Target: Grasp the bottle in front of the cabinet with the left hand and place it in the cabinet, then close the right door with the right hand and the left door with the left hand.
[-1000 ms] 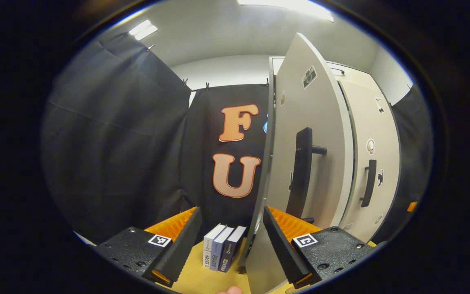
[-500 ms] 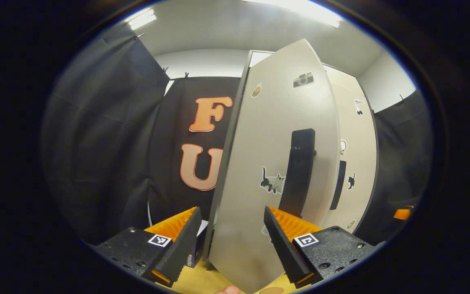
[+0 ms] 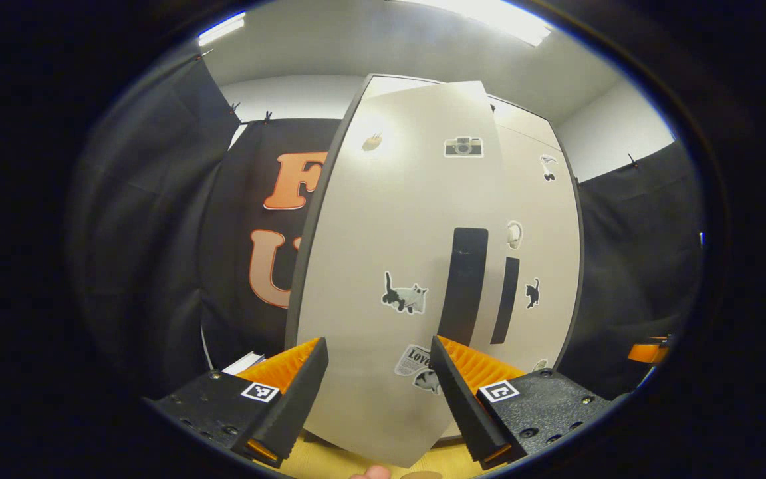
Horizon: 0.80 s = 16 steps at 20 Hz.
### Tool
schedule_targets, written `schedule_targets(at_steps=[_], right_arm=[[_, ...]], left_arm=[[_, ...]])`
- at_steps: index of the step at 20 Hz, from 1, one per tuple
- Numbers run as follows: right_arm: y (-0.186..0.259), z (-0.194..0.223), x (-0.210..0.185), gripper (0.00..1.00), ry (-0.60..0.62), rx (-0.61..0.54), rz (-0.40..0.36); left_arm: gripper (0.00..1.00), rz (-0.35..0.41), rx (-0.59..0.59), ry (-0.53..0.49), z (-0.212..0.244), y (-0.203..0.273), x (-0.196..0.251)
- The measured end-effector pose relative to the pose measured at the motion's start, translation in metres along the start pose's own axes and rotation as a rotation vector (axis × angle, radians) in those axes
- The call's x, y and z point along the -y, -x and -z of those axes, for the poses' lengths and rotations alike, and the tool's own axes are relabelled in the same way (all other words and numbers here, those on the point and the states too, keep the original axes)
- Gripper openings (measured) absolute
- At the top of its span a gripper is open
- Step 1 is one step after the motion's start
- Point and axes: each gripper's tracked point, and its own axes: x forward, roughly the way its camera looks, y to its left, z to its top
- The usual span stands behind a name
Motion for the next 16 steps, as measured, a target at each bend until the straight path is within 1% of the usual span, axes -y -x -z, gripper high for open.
schedule_targets(at_steps=[1, 2, 3, 7, 8, 9, 10, 11, 12, 13, 16], right_arm=[[0.001, 0.0, 0.004, 0.98, -0.006, 0.001, 0.005], [0.002, 0.0, 0.007, 0.98, -0.012, 0.003, 0.011], [0.002, 0.0, 0.01, 0.98, -0.018, 0.004, 0.017], [0.006, -0.001, 0.022, 0.98, -0.039, 0.009, 0.046], [0.006, 0.0, 0.025, 0.98, -0.043, 0.008, 0.053], [0.008, 0.001, 0.029, 0.98, -0.046, 0.006, 0.061], [0.007, 0.003, 0.032, 0.98, -0.045, 0.004, 0.069], [0.008, 0.004, 0.035, 0.98, -0.044, 0.002, 0.078], [0.008, 0.004, 0.038, 0.98, -0.042, 0.001, 0.085], [0.008, 0.003, 0.041, 0.98, -0.04, 0.002, 0.09], [0.008, 0.0, 0.047, 0.98, -0.027, 0.009, 0.102]], left_arm=[[0.94, 0.008, -0.003, -0.004, 0.002, -0.004, 0.004], [0.91, 0.014, -0.006, -0.007, 0.005, -0.01, 0.007], [0.94, 0.018, -0.01, -0.009, 0.007, -0.013, 0.008], [0.94, 0.034, -0.017, -0.008, 0.015, -0.032, 0.016], [0.98, 0.038, -0.02, -0.008, 0.018, -0.035, 0.018], [0.94, 0.041, -0.017, -0.009, 0.02, -0.041, 0.02], [0.94, 0.042, -0.016, -0.009, 0.023, -0.046, 0.021], [0.91, 0.044, -0.016, -0.009, 0.024, -0.05, 0.023], [0.91, 0.046, -0.018, -0.01, 0.025, -0.053, 0.025], [0.95, 0.048, -0.017, -0.012, 0.026, -0.056, 0.027], [0.95, 0.049, -0.024, -0.015, 0.031, -0.066, 0.03]])
